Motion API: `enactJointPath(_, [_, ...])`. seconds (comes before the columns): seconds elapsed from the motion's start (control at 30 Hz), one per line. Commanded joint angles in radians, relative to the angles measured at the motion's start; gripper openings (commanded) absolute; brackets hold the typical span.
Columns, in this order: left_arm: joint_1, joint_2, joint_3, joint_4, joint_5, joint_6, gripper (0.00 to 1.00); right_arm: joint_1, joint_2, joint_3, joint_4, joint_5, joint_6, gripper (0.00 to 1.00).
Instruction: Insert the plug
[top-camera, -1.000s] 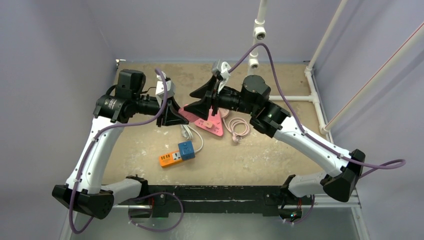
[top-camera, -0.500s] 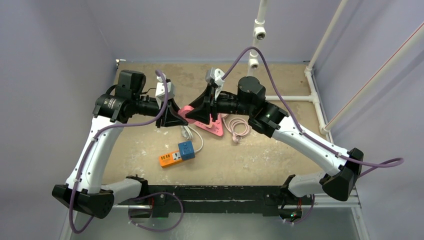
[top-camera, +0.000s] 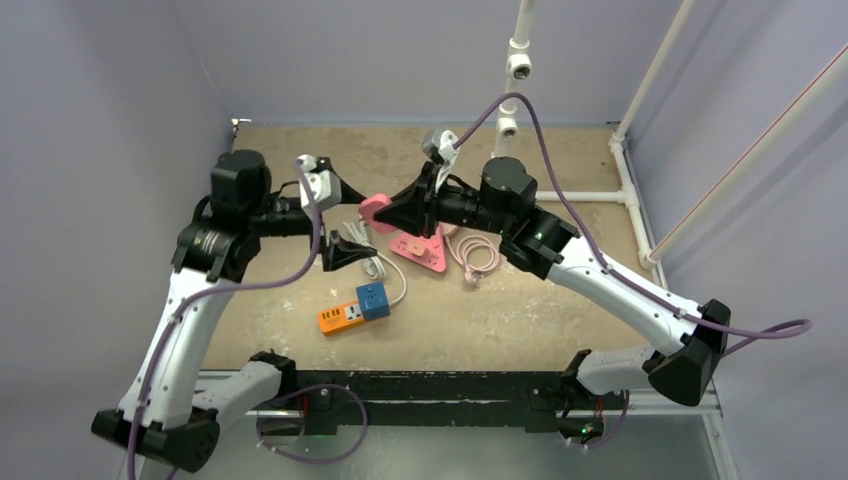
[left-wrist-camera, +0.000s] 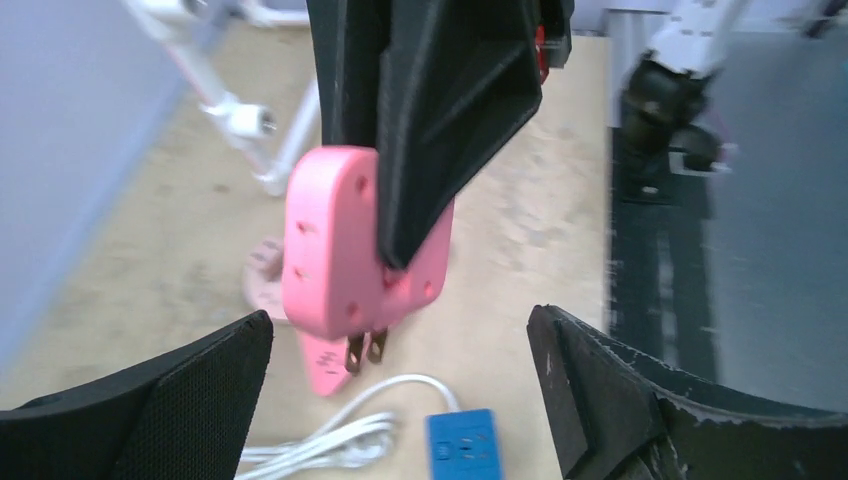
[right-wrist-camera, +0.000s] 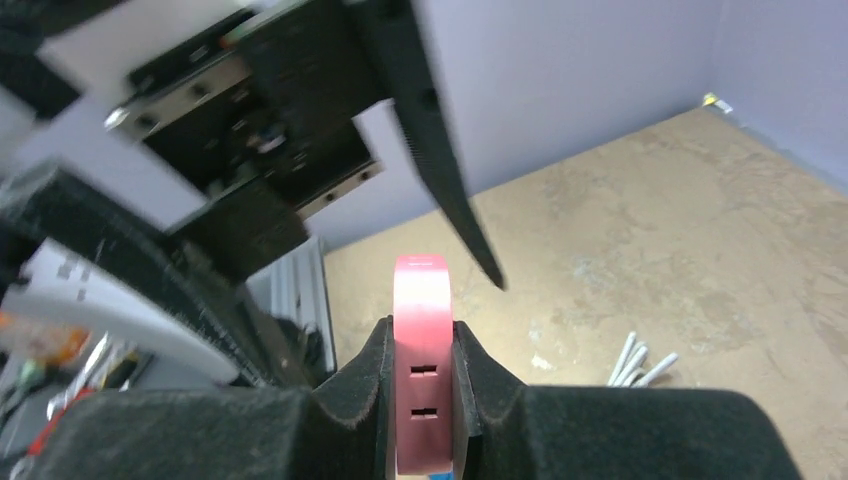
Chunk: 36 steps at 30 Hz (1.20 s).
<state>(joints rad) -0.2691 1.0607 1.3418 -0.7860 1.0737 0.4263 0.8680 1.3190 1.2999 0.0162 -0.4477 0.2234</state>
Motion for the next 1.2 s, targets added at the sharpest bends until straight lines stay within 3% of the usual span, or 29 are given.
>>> enactJointPath(0.0, [-0.004, -0.163, -0.077, 0.373, -0.203, -0.04, 0.99, -0.007, -0.055, 0.001, 0.17, 0.203, 0.179, 0.0])
enactJointPath(0.27, [-0.004, -0.266, -0.186, 0.57, -0.358, 0.185, 0.99, -0.008, -0.026, -0.006, 0.371, 0.254, 0.368, 0.0])
enactJointPath(0.47, [-0.004, -0.268, -0.234, 0.619, -0.327, 0.341, 0.99, -0.005, 0.014, 0.017, 0.428, 0.21, 0.416, 0.0])
enactJointPath(0.63, [-0.004, -0.257, -0.236, 0.698, -0.304, 0.37, 0.99, 0.0, 0.042, 0.035, 0.419, 0.189, 0.422, 0.0])
enactJointPath(0.93, [-0.004, -0.235, -0.221, 0.639, -0.182, 0.385, 0.99, 0.016, 0.062, 0.027, 0.441, 0.173, 0.433, 0.0])
enactJointPath(1.17, [-0.004, -0.231, -0.216, 0.615, -0.183, 0.418, 0.99, 0.026, 0.06, 0.012, 0.441, 0.183, 0.435, 0.0])
